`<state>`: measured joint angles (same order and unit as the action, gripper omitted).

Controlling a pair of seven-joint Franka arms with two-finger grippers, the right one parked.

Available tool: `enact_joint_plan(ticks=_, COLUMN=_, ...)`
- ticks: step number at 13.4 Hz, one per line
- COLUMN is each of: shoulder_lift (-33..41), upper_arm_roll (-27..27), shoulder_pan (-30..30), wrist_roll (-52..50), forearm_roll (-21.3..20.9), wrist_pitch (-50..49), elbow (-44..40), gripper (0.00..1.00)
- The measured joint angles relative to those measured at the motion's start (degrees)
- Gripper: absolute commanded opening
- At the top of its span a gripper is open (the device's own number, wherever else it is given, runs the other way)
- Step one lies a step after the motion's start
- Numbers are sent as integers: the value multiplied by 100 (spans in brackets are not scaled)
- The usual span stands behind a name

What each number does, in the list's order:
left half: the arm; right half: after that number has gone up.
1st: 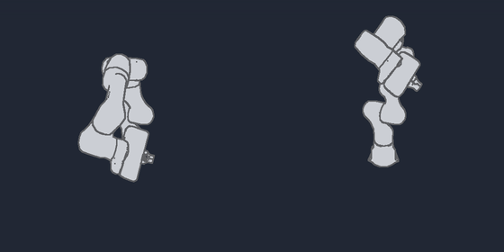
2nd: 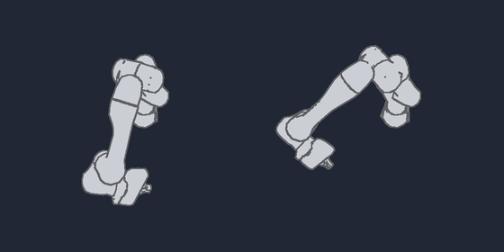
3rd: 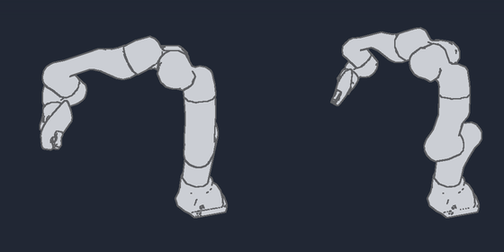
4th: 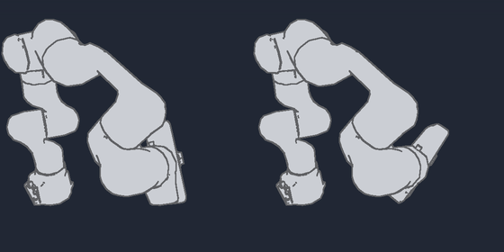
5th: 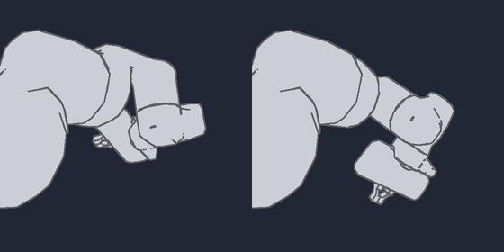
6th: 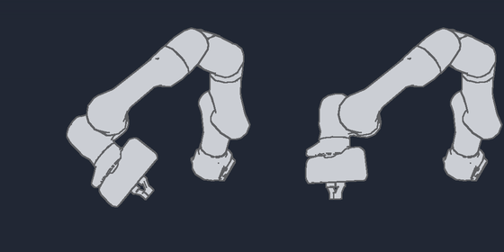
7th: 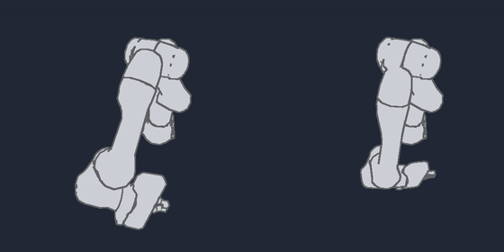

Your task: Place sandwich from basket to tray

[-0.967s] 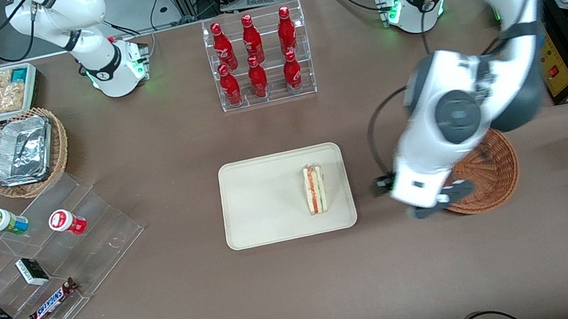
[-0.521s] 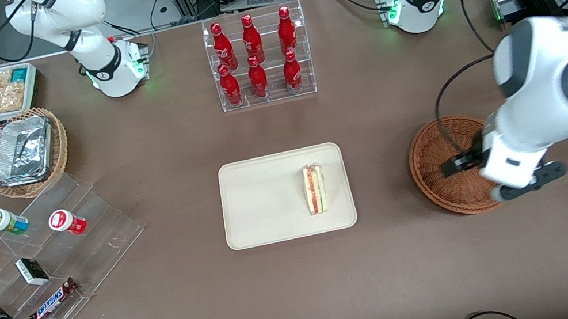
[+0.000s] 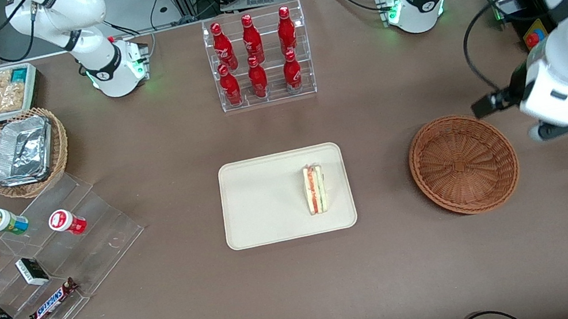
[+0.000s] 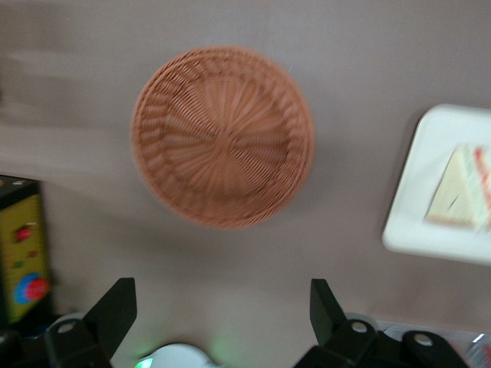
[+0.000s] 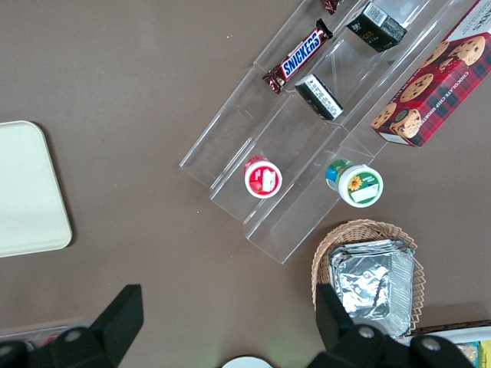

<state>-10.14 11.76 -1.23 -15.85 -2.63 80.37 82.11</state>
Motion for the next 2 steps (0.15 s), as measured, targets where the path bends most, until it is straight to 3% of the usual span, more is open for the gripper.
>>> enact_joint_plan(ticks=2, shoulder_lift=226, upper_arm_roll=-19, shoulder_pan=-136, wrist_roll=475, forearm_roll=-14, wrist_pitch=-187, elbow=1, gripper=100)
